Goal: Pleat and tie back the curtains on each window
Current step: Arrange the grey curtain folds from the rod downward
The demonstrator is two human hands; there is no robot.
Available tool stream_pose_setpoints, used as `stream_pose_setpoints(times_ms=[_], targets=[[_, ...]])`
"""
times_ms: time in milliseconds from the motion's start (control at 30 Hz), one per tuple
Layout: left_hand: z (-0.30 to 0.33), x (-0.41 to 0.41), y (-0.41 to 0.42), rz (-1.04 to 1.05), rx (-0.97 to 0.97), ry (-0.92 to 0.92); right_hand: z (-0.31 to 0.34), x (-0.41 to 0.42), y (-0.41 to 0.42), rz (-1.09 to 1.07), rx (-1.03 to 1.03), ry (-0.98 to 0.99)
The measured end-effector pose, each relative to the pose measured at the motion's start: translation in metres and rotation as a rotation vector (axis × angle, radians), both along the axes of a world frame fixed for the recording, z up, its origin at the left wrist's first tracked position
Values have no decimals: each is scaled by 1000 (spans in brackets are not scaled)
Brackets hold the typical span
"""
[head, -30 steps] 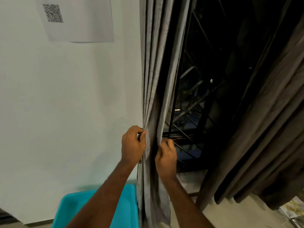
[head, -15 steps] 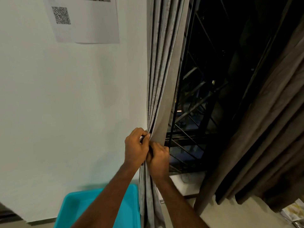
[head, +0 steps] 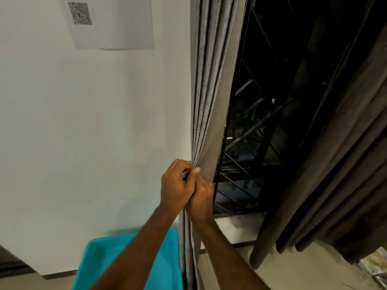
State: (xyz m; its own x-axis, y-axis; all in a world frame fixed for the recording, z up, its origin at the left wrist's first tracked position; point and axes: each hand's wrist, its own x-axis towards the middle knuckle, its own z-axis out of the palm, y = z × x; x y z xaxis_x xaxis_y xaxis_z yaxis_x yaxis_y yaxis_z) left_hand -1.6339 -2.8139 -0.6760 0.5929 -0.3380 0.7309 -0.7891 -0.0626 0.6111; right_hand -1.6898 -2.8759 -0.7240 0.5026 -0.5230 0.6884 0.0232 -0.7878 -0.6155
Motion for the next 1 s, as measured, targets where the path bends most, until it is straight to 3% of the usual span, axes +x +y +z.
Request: stream_pose_setpoints(times_ms=[167, 333, 467, 533, 833, 933, 1000], targets=[[-3, 12, 2, 62, -21, 36, -4, -9, -18, 183, 15, 139], [-6, 19, 3, 133, -12, 119, -2, -16, -66, 69, 464, -68], [-5, 12, -4, 155, -7, 130, 10, -4, -102, 224, 651, 37], [-5, 10, -7, 168, 5, 132, 20, -3, -104, 283, 642, 37], [-6, 13, -13, 209, 31, 158, 3, -6, -106, 104, 477, -169], [-6, 14, -15, 186, 37, 149, 8, -5, -113, 236, 573, -121], [-6, 13, -15, 163, 47, 151, 19, -4, -124, 391, 745, -132]])
